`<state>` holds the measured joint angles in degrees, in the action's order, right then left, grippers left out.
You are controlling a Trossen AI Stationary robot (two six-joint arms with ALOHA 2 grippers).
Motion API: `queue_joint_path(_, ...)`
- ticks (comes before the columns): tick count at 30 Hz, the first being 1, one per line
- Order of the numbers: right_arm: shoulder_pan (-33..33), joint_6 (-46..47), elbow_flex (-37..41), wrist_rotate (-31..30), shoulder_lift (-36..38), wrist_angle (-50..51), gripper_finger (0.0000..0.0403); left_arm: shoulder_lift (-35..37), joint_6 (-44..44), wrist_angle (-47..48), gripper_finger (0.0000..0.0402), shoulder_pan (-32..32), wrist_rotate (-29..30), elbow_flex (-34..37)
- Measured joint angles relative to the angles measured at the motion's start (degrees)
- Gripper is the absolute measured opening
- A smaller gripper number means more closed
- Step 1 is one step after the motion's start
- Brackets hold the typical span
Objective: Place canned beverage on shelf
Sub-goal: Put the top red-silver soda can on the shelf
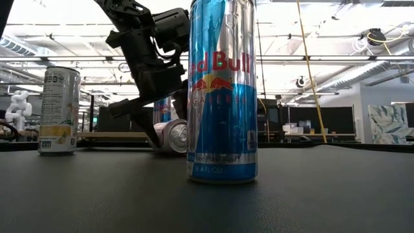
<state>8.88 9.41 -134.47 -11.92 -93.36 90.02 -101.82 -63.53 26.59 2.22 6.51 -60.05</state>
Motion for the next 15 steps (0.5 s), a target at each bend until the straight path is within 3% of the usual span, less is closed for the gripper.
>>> queue_joint_path(8, 0.0, 0.4, 0.0, 0.0, 0.0, 0.0, 0.0000, 1.1, 12.6, 0.6, 0.0277, 0.0, -0.6, -1.7)
queue_joint_path(15, 0.0, 0.4, 0.0, 0.0, 0.0, 0.0, 0.0000, 4.7, 21.5, 1.9, 0.0272, 2.2, -5.9, -2.5)
